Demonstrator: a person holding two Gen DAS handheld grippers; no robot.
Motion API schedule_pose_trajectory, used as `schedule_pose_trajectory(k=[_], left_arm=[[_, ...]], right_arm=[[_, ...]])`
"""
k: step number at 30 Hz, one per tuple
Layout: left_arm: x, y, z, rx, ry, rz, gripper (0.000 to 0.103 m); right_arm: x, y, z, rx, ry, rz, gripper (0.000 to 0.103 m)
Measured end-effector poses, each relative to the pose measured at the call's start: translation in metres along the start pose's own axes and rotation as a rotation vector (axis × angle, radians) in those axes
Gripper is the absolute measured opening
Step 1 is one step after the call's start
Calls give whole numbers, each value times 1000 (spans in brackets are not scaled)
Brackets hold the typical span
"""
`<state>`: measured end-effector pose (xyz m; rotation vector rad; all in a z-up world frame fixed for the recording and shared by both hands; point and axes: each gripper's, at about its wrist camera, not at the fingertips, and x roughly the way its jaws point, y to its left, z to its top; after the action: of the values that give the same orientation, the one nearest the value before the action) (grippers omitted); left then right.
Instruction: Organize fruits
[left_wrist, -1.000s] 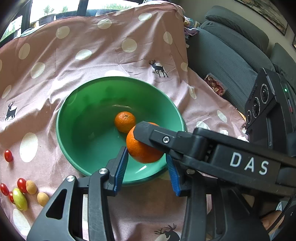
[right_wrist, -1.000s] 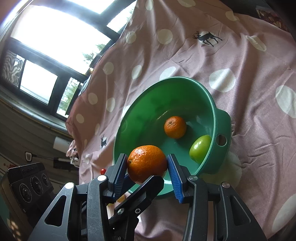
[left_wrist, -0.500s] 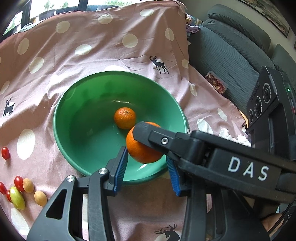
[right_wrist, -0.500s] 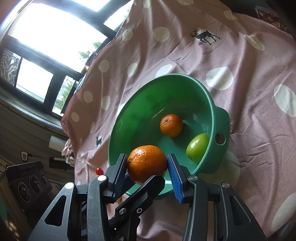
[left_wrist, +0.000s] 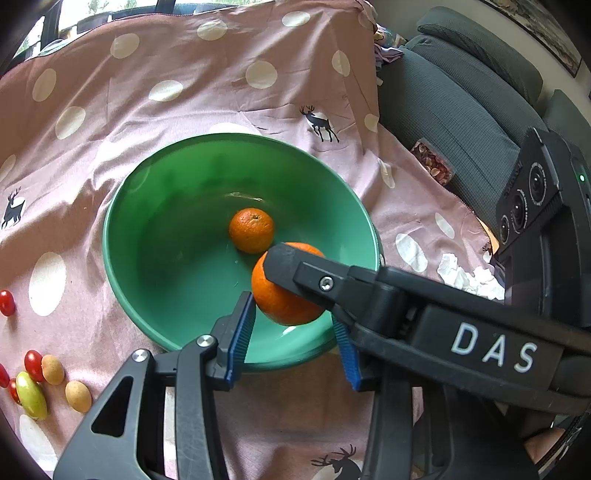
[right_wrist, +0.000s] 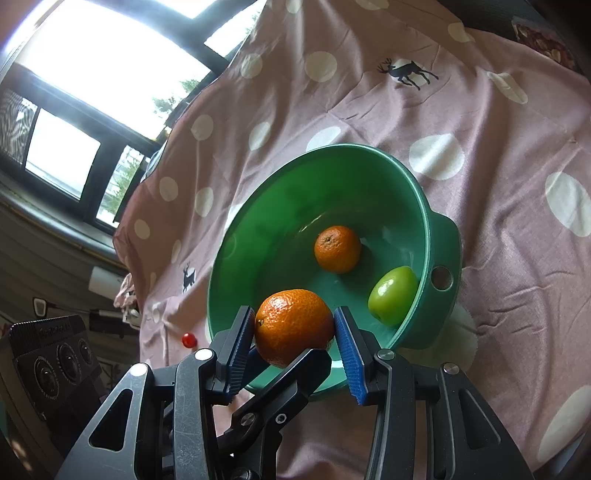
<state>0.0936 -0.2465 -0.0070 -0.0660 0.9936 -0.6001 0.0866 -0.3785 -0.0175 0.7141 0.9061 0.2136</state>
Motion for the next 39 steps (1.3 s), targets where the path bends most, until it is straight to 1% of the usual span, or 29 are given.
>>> schedule_pose_trajectory(k=[20, 28, 31, 34, 36, 39], left_arm=[[10, 2, -2, -6, 17, 7, 42], [10, 3, -2, -16, 16, 15, 45], [9, 4, -2, -19, 15, 18, 48], [8, 4, -2, -18, 11, 27, 50], [6, 5, -3, -25, 9, 33, 55], [-1, 6, -4, -28, -11, 40, 58]], right_arm=[[6, 3, -2, -23, 5, -56, 48], [6, 4, -3, -32, -19, -83, 48], [5, 3, -2, -27, -21, -64, 47], [5, 2, -2, -22, -22, -63, 47], [4, 3, -2, -21, -26, -62, 47], [2, 3, -2, -16, -37, -69, 47]])
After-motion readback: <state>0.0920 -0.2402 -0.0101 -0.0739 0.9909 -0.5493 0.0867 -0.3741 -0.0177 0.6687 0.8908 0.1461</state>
